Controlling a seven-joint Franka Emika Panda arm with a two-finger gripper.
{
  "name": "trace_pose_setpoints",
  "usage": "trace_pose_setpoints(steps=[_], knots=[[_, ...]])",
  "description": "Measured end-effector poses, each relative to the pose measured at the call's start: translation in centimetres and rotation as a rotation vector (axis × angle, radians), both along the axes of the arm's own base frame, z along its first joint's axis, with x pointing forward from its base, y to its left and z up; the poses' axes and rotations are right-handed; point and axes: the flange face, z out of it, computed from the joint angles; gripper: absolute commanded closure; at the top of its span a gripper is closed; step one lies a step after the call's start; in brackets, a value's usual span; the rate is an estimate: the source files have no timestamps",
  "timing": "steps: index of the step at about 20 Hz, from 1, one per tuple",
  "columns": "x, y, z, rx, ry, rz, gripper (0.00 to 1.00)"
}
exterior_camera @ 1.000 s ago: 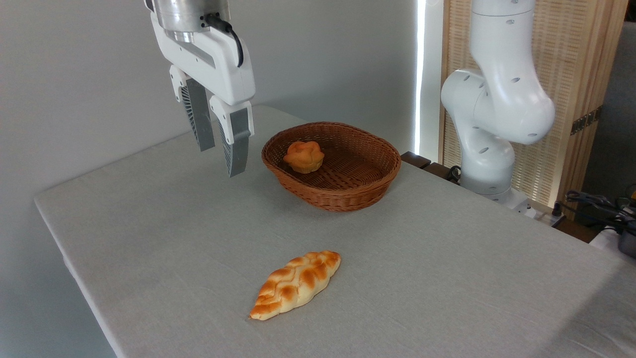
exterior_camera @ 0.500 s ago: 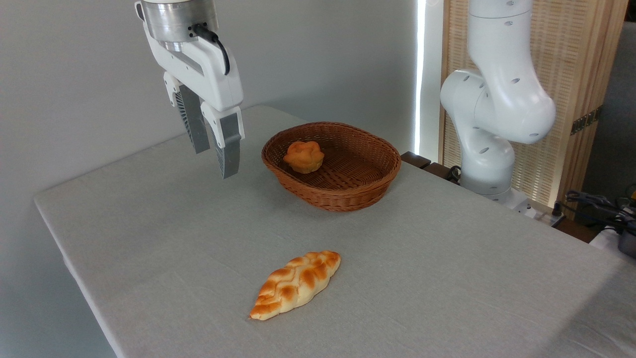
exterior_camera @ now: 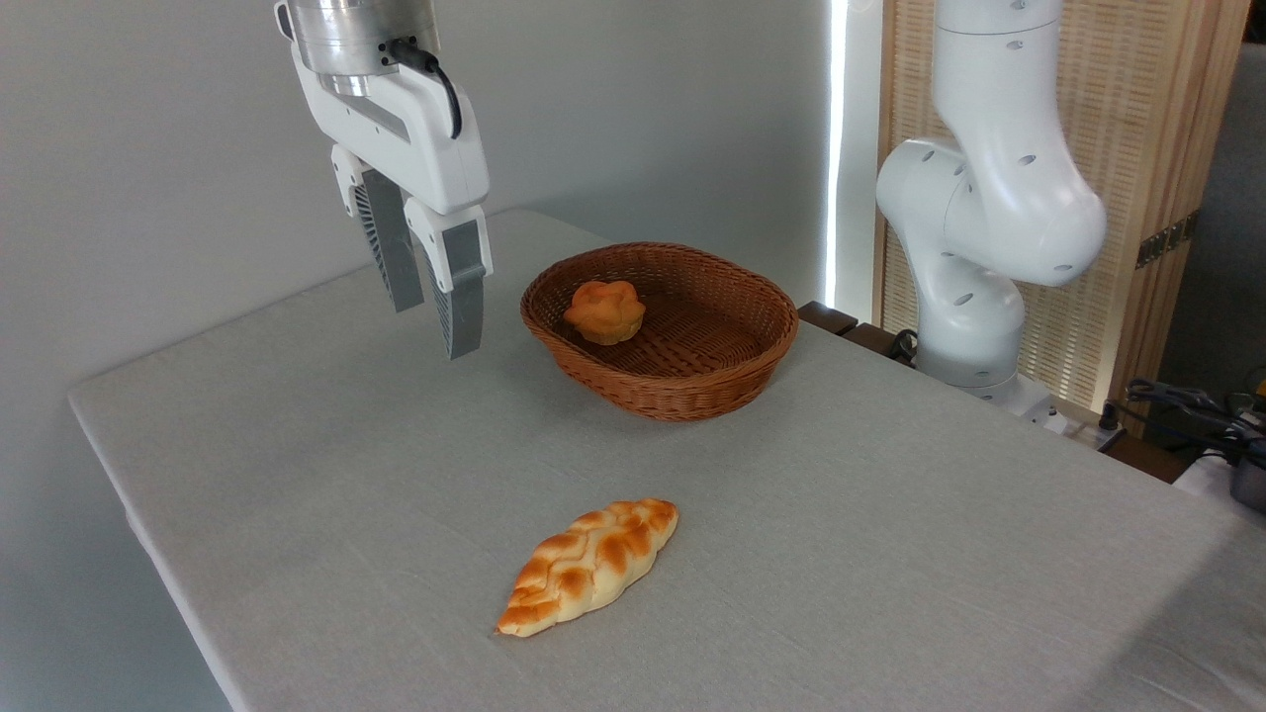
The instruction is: Put bread into the basket
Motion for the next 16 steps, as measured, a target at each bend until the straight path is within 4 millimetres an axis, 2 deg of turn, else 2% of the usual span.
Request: trace_pose_setpoints(steps=[4, 12, 16], knots=[[0.0, 0.8, 0.0, 0.025, -0.002, 0.020, 0.00], [-0.4, 4.9, 1.0, 0.029, -0.018, 0.090, 0.00], [-0.5, 5.1, 1.0, 0.029, -0.018, 0.094, 0.00]])
